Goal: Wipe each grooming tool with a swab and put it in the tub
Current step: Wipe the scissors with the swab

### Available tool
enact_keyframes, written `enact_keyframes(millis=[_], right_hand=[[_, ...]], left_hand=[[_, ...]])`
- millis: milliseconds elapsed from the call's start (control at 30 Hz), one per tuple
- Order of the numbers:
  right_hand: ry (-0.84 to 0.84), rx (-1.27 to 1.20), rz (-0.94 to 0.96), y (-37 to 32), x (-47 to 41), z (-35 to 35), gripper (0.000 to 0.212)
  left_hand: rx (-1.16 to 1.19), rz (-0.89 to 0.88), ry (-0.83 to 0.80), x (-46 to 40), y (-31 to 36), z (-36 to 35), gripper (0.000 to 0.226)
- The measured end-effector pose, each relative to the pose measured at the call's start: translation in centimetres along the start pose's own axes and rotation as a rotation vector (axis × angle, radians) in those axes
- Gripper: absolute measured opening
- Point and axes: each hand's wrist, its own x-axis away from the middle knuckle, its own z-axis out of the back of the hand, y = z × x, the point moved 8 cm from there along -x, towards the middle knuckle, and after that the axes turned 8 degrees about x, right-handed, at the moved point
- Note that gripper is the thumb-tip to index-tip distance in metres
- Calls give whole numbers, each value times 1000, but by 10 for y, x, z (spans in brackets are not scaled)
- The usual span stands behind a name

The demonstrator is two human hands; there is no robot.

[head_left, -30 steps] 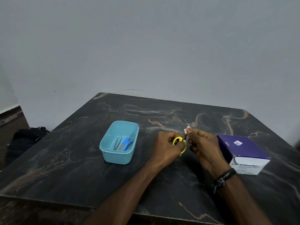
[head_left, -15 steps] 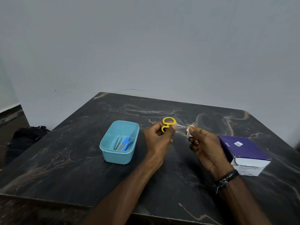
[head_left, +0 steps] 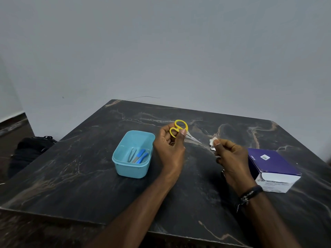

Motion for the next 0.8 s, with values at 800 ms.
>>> enact_keyframes(millis=[800], right_hand=[[-361,140,65,-8,25,-42,9]], left_hand=[[-139,3,-150,3,-10,-8,34]])
